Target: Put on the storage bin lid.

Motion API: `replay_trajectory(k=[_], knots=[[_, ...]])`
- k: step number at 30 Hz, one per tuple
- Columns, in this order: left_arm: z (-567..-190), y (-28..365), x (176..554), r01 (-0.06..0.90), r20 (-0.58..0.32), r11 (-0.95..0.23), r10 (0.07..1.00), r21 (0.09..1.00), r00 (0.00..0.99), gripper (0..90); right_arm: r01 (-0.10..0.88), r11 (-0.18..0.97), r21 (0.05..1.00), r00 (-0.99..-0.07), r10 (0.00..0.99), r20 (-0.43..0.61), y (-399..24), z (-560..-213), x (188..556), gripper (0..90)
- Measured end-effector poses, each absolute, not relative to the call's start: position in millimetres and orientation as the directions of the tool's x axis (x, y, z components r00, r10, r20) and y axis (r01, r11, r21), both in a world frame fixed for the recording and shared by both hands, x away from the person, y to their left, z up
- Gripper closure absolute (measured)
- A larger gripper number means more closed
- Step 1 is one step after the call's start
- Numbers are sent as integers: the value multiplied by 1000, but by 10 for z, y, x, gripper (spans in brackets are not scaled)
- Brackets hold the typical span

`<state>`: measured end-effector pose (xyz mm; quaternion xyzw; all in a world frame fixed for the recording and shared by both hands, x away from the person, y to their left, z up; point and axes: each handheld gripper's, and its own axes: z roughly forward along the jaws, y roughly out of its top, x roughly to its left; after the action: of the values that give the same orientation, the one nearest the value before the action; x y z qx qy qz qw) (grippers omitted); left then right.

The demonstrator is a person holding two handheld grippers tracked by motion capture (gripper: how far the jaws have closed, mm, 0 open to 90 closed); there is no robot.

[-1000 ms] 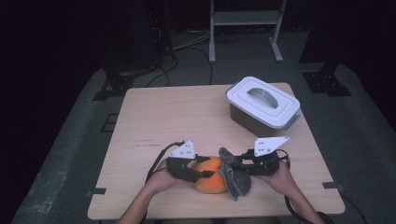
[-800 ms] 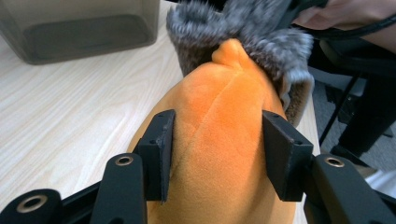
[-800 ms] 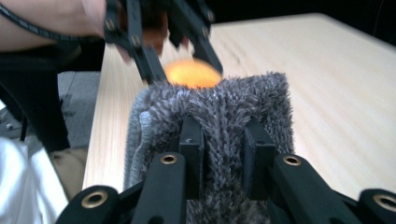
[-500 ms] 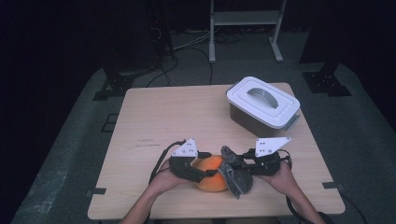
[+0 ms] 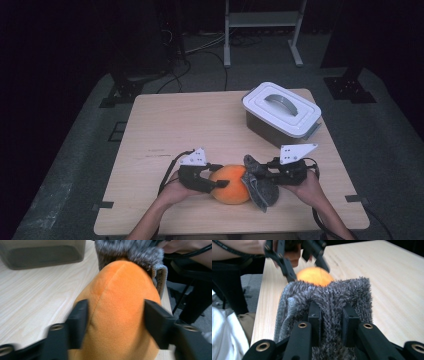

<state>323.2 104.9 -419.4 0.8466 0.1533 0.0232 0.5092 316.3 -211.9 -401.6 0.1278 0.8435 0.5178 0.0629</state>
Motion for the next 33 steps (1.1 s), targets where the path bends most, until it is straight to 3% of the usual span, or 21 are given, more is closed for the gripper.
replay_trajectory(k=[3,6,12,14,18,21,23,28,33], knots=[[-4120,995,3181,219,-82,-434,312,874,947,498,111,381,918,-962,273,3,-2098,-3865,3110,735],[-4063,938,3122,181,-29,-457,320,871,947,506,88,420,903,-964,264,-28,-1972,-3844,3073,734],[-4068,992,3116,182,-39,-455,307,872,951,491,133,448,884,-965,262,12,-2027,-4000,3145,736],[-4067,999,3121,172,-41,-456,282,873,958,424,140,454,880,-967,255,23,-2058,-4042,3138,736],[-4091,987,3146,189,-48,-457,302,869,952,178,138,470,872,-972,233,28,-2096,-4088,3127,735],[-4162,990,3190,227,-91,-447,305,866,948,138,144,467,873,-975,217,45,-2148,-4115,3157,736],[-4191,995,3207,237,-114,-439,288,867,951,159,155,468,870,-973,223,53,-2173,-4126,3178,737],[-4174,1006,3188,222,-102,-439,280,871,955,426,166,465,869,-970,238,58,-2188,-4098,3201,738],[-4031,945,3103,177,-42,-455,292,872,956,472,112,402,909,-971,238,14,-2087,-3919,3131,739]])
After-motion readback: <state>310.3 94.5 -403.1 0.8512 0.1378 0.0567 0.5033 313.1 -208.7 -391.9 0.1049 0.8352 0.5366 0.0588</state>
